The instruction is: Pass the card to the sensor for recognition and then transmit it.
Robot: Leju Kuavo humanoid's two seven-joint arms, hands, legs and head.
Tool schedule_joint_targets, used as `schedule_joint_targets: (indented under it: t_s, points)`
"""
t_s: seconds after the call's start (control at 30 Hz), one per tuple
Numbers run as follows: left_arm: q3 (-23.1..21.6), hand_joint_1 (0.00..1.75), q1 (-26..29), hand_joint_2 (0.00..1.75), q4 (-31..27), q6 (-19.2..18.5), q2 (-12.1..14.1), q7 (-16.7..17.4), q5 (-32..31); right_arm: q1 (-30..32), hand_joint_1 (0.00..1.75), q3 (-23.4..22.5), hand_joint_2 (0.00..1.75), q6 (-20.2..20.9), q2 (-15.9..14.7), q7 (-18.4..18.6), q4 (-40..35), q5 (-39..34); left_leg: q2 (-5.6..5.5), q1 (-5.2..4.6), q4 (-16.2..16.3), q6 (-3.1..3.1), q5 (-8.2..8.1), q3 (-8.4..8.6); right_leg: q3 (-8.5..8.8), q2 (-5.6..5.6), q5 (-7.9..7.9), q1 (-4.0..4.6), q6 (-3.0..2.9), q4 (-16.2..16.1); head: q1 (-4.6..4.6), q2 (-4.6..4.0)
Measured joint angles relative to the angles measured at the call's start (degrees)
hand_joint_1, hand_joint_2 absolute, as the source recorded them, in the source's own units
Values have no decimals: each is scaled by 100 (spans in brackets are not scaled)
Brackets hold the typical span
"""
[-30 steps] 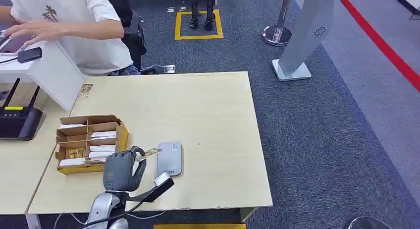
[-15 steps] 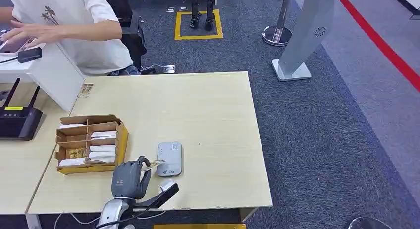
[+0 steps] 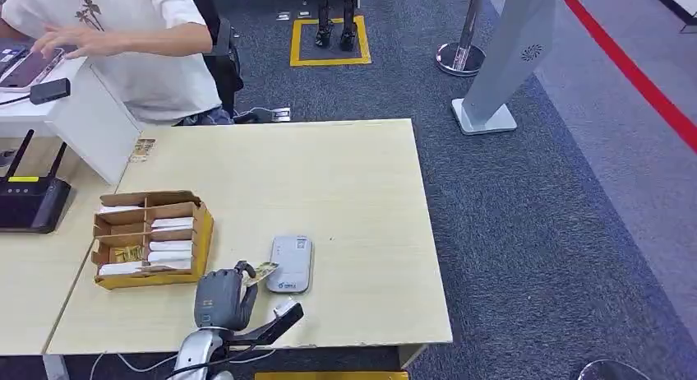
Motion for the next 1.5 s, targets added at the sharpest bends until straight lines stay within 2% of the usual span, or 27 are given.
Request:
schedule_joint_targets:
  t_s: [0.23, 0.53, 0.8, 0.9, 1.0, 1.1, 1.23, 1.37, 1.43, 1.5]
  points:
    - [0, 175, 11, 175, -169, 24, 77, 20, 11, 7, 0, 22, 0, 26, 0, -2, 0, 0, 0, 1, 0, 0, 0, 0, 0, 1, 0, 0, 0, 1, 0, -2]
    - [129, 175, 15, 175, -1116, 2, 562, 103, -96, 13, 0, 59, 0, 61, -7, 0, 7, -4, 0, 1, 0, -1, 1, 0, 0, 1, 0, 1, 0, 2, 0, 0]
    - [264, 175, 14, 175, -1527, 2, 848, 221, -197, 14, 0, 61, 0, 70, -6, -6, 9, -13, 1, 1, 0, -1, 1, -1, 0, 1, 0, 1, 0, 2, 2, 0]
    - [443, 175, -10, 175, -1713, -61, 1092, 312, -249, 16, 0, 61, 0, 63, -5, -6, 9, -17, 4, 1, 0, -1, 1, 1, -1, 3, 0, 1, -1, 3, -2, -2]
    - [735, 175, -98, 175, -1843, -282, 1437, 422, -424, 15, 0, 61, 0, 66, -9, -6, 9, -28, 3, 7, -1, -4, 3, 2, -1, 4, 0, 4, -1, 5, 0, 0]
    - [1127, 175, -213, 175, -1862, -415, 1809, 367, -468, 20, 0, 61, 0, 79, -15, -6, 9, -37, 4, 10, -1, -7, 5, 3, -3, 6, 0, 9, -2, 8, -2, -2]
    - [1375, 175, -265, 175, -1862, -507, 2160, 507, -752, 14, 0, 61, 0, 79, -17, -6, 9, -48, 8, 12, -3, -8, 5, 2, -1, 9, -1, 15, -3, 11, 7, 0]
    - [1852, 175, -372, 175, -1810, -540, 2667, 457, -780, 25, 0, 61, 0, 85, -17, -6, 11, -61, 17, 11, -3, -7, 5, 3, -6, 21, 0, 15, -3, 9, 2, -2]
    - [2035, 175, -416, 175, -1773, -560, 2826, 411, -785, 20, 0, 61, 0, 83, -17, -15, 11, -123, 16, 11, -3, -7, 5, 2, -5, 20, 0, 15, -3, 9, 2, 0]
    - [2092, 175, -433, 175, -1755, -577, 2881, 385, -793, 20, 0, 61, 0, 83, -17, -20, 11, -125, 15, 11, -3, -7, 5, 2, -5, 19, 0, 15, -3, 9, 2, 0]
